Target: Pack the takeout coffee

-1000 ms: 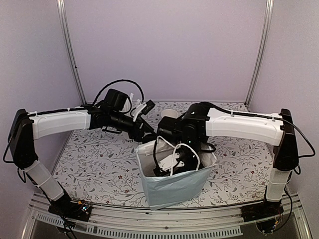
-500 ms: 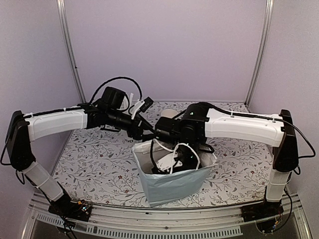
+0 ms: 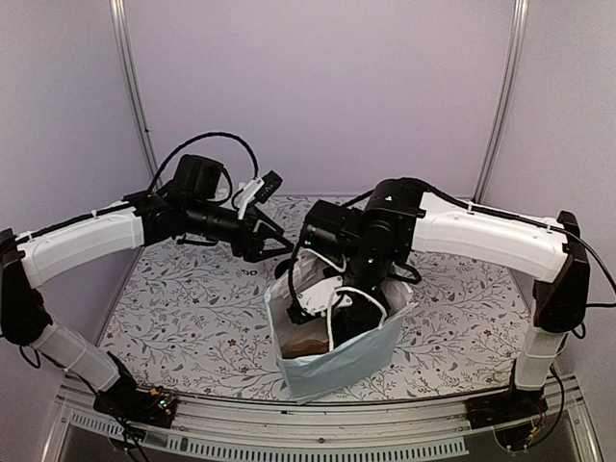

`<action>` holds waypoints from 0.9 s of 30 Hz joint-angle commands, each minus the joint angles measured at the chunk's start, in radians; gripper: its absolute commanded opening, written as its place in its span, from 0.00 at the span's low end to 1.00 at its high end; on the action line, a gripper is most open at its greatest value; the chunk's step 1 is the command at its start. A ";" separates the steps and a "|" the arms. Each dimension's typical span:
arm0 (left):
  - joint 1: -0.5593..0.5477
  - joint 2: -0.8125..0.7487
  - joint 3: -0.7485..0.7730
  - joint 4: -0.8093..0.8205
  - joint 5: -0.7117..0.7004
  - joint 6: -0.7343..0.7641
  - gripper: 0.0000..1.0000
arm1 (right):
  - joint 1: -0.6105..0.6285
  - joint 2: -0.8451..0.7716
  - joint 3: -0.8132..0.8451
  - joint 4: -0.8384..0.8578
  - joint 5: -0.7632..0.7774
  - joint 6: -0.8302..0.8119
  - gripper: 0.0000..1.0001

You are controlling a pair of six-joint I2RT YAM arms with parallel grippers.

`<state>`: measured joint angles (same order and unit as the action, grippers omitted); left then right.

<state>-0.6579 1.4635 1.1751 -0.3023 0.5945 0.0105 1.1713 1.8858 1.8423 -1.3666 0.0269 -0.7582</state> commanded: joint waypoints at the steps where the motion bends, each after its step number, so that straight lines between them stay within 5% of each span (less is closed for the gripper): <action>1: 0.005 -0.111 0.018 -0.076 0.032 -0.008 0.73 | -0.001 -0.063 0.026 -0.001 -0.047 0.000 0.99; 9: -0.101 -0.263 0.020 -0.161 0.002 -0.078 0.74 | -0.010 -0.083 -0.017 0.031 -0.059 0.003 0.99; 18: -0.238 -0.193 0.052 -0.202 -0.128 -0.100 0.69 | -0.026 -0.077 -0.042 0.064 -0.061 -0.006 0.99; 27: -0.261 -0.162 0.036 -0.205 -0.217 -0.091 0.59 | -0.032 -0.103 -0.069 0.078 -0.093 -0.021 0.99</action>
<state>-0.9070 1.2938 1.2068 -0.4973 0.4339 -0.0830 1.1431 1.8381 1.7748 -1.3159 -0.0254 -0.7609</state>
